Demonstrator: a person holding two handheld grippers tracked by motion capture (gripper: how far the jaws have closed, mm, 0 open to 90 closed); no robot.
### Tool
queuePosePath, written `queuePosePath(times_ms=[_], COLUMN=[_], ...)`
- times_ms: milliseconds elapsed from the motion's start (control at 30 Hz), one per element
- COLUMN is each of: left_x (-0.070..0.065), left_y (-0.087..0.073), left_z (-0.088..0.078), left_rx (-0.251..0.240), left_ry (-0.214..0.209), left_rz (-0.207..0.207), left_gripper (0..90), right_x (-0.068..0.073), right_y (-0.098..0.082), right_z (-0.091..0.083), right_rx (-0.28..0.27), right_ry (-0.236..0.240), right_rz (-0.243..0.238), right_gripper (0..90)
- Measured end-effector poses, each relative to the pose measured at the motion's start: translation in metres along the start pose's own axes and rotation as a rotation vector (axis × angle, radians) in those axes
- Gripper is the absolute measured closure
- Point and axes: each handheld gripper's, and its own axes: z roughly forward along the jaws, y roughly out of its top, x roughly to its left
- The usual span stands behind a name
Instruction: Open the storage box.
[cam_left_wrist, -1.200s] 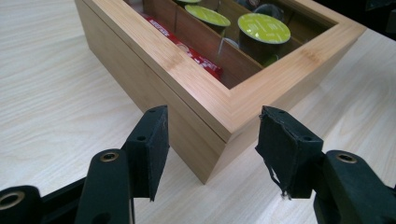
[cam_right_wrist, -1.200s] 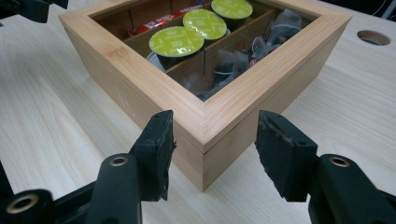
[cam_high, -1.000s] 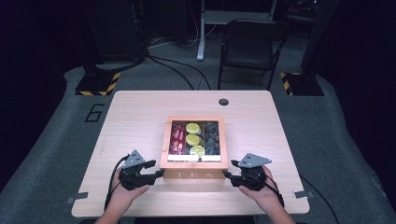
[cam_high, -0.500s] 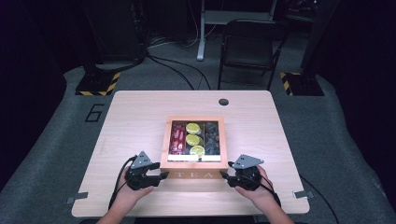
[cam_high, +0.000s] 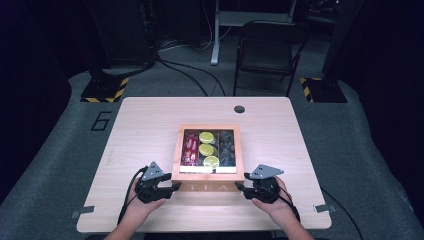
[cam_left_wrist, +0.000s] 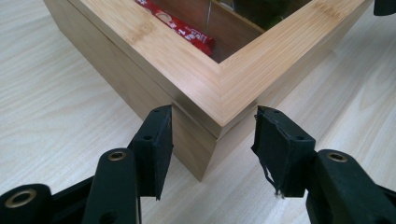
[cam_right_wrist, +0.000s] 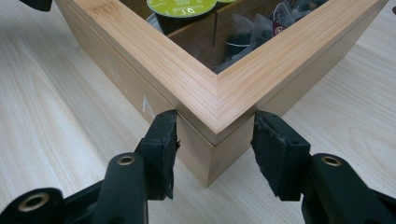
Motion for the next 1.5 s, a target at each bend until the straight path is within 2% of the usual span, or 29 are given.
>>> queuePosePath(times_ms=[100, 133, 300, 400, 500, 533, 667, 867, 1033, 1067, 1167, 1267, 1300, 1333, 1433, 1500], left_x=[-0.003, -0.003, -0.003, -0.003, -0.002, -0.003, -0.004, -0.001, 0.001, 0.001, 0.003, 0.004, 0.004, 0.005, 0.005, 0.008], left_y=[0.002, 0.002, 0.004, 0.005, 0.007, 0.008, 0.01, 0.018, 0.029, 0.032, 0.038, 0.042, 0.044, 0.048, 0.052, 0.055], left_z=[0.0, 0.0, -0.001, -0.001, -0.002, -0.002, -0.001, -0.001, -0.006, -0.008, -0.009, -0.01, -0.01, -0.011, -0.012, -0.014], left_rx=[-0.005, -0.008, -0.019, -0.045, -0.055, -0.065, -0.078, -0.068, -0.079, -0.099, -0.108, -0.11, -0.109, -0.106, -0.102, -0.105], left_ry=[0.014, 0.011, 0.011, 0.004, 0.001, 0.0, 0.008, -0.021, -0.027, -0.031, -0.039, -0.039, -0.032, -0.011, 0.008, -0.009], left_rz=[0.023, 0.022, 0.016, -0.009, -0.007, -0.02, -0.026, -0.063, -0.08, -0.103, -0.125, -0.127, -0.128, -0.111, -0.103, -0.117], left_gripper=[47.4, 47.3, 47.2, 47.2, 47.2, 47.0, 46.8, 43.7, 42.6, 42.6, 42.6, 42.6, 42.6, 42.6, 42.4, 42.2], right_x=[0.0, 0.0, 0.001, 0.001, 0.001, 0.001, 0.0, -0.001, -0.005, -0.008, -0.011, -0.013, -0.013, -0.014, -0.015, -0.017], right_y=[0.001, 0.001, 0.002, 0.004, 0.005, 0.007, 0.009, 0.014, 0.022, 0.027, 0.033, 0.038, 0.042, 0.043, 0.047, 0.054], right_z=[-0.001, -0.001, -0.003, -0.004, -0.005, -0.006, -0.007, -0.006, -0.01, -0.013, -0.015, -0.016, -0.017, -0.018, -0.019, -0.022], right_rx=[-0.004, -0.003, -0.015, -0.031, -0.045, -0.058, -0.069, -0.072, -0.103, -0.111, -0.121, -0.122, -0.117, -0.115, -0.115, -0.116], right_ry=[-0.003, -0.003, -0.018, -0.026, -0.03, -0.027, -0.028, -0.038, -0.023, -0.009, -0.008, -0.018, -0.023, -0.026, -0.027, -0.022], right_rz=[-0.005, 0.006, -0.004, 0.002, 0.007, 0.01, 0.014, 0.018, 0.051, 0.076, 0.082, 0.074, 0.067, 0.061, 0.057, 0.065], right_gripper=[50.5, 50.5, 50.5, 50.4, 50.4, 50.4, 49.9, 46.7, 46.6, 46.2, 46.0, 45.0, 44.7, 44.6, 44.6, 44.5])
